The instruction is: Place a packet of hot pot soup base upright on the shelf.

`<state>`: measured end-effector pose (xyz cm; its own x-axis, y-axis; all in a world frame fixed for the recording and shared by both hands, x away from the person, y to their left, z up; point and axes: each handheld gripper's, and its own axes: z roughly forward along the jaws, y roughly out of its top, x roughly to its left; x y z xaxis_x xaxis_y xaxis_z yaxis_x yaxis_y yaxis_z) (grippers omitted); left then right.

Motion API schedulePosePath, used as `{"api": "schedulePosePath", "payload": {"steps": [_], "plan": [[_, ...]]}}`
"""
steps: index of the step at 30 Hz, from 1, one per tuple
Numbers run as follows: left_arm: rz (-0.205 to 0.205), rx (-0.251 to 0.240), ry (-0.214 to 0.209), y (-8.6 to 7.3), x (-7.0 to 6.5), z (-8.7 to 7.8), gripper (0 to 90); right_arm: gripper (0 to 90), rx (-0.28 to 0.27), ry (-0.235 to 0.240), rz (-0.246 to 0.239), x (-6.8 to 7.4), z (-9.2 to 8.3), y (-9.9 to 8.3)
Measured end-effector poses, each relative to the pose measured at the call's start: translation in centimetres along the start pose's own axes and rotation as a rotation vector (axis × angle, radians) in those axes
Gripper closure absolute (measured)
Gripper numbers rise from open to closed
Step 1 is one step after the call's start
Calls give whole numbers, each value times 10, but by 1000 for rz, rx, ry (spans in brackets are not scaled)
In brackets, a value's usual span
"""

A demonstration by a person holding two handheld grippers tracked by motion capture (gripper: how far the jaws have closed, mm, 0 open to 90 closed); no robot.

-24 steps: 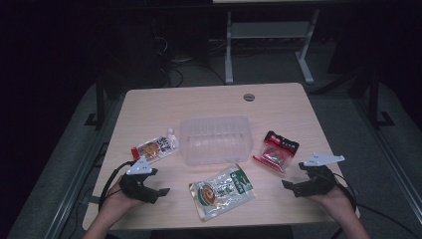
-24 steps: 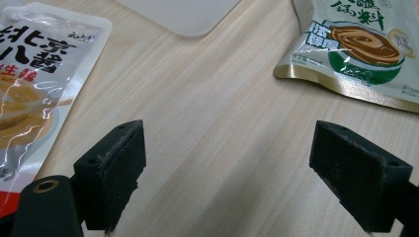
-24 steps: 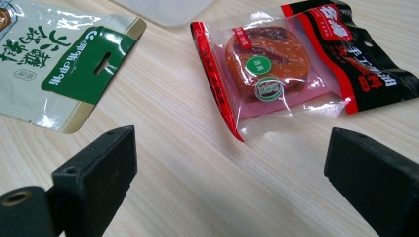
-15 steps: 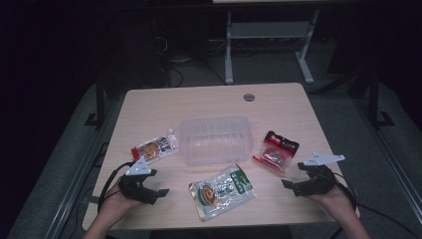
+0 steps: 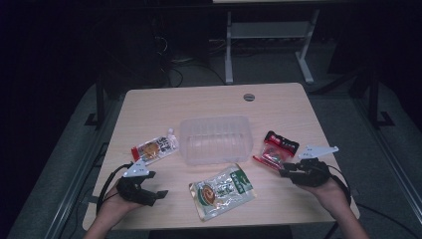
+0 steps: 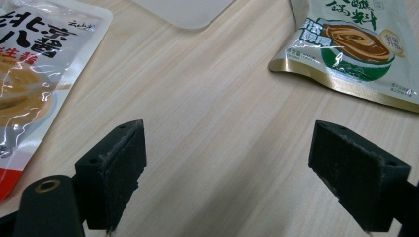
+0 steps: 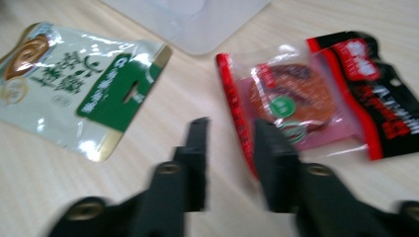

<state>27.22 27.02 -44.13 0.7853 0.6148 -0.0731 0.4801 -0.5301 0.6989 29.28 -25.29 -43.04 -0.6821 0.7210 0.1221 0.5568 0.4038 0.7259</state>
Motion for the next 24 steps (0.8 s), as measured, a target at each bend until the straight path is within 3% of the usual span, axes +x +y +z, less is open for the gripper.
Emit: {"api": "schedulePosePath", "payload": {"steps": [2,3,10,18,24], "plan": [[-4,7,-2,-1,-1,-1,143,866,16,0,6,-6,3,8],[-3,8,-3,-1,-2,-1,144,894,22,-2,-4,-8,5,10],[-2,4,-2,-3,-3,-2,144,897,39,-29,-22,-19,17,27],[-4,3,-7,-2,-4,-2,144,897,29,-68,-7,-50,39,49],[-10,-2,-11,-2,-4,-1,144,897,62,-80,-14,-62,53,56]]}}
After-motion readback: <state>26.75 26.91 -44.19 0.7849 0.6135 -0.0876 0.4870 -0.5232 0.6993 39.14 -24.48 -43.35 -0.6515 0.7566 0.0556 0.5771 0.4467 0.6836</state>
